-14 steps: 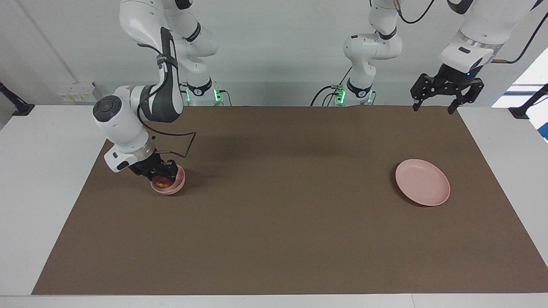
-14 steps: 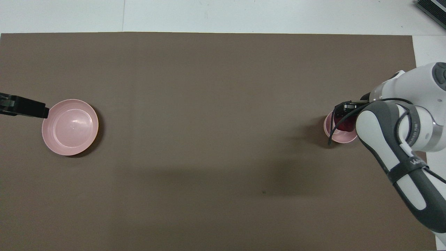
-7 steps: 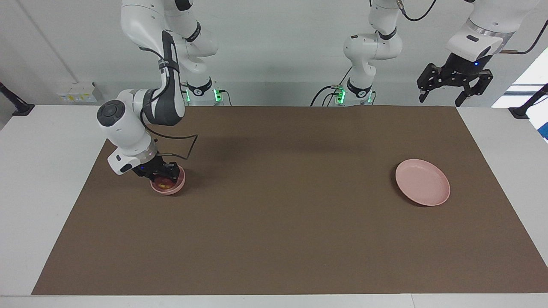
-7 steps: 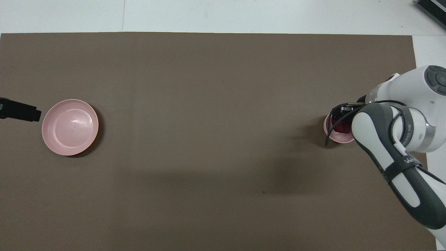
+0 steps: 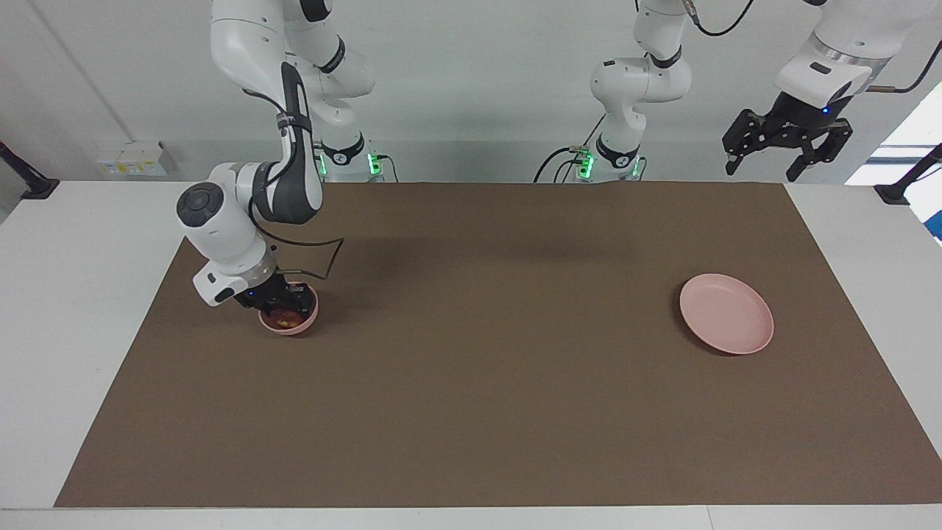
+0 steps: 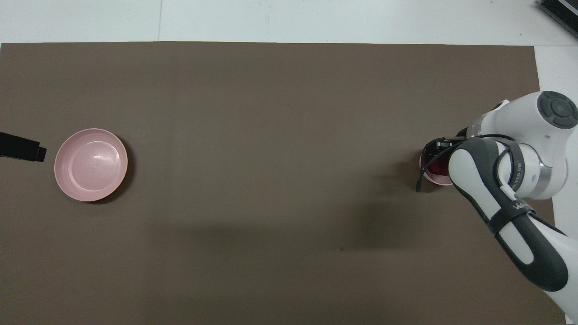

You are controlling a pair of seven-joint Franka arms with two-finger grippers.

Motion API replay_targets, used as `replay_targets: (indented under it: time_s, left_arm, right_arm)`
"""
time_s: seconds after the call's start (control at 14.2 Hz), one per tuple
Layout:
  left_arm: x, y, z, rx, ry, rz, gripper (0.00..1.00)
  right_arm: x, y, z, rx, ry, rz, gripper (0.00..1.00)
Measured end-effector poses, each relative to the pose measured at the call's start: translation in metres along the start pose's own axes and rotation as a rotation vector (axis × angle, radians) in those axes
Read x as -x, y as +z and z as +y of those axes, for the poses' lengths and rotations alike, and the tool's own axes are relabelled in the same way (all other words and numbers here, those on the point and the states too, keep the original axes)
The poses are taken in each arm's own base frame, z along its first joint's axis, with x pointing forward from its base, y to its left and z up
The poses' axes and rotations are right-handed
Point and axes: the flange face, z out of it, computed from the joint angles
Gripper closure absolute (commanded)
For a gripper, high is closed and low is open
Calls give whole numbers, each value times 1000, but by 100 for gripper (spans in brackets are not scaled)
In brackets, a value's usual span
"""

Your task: Move apple from plate to bowl

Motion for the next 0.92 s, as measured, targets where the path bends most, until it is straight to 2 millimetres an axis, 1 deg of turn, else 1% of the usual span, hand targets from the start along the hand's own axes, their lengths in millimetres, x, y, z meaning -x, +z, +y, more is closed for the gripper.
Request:
replay_targets:
  time_s: [0.14, 0.21, 0.35, 0.7, 0.78, 0.85, 0.92]
  left_arm:
    - [3, 1, -3, 1, -7, -6, 0]
    - [3, 1, -5, 1, -10, -8, 0]
    - [4, 3, -8, 1, -15, -12, 0]
    - [7, 3, -12, 1, -24, -14, 0]
    - [8, 3, -12, 1, -25, -13, 0]
    - [8, 2, -12, 1, -24, -13, 0]
    - [8, 2, -12, 1, -24, -13, 0]
  right_arm:
    - [1, 6, 0, 1, 1, -4, 60]
    - [1, 8, 0, 1, 1, -6, 36]
    - [1, 10, 1, 2, 1, -9, 1]
    - [0, 8, 0, 2, 1, -3, 0]
    - [-2, 3, 0, 1, 0, 6, 0]
    - [-4, -6, -1, 0, -1, 23, 0]
    - [-5, -20, -2, -2, -1, 47, 0]
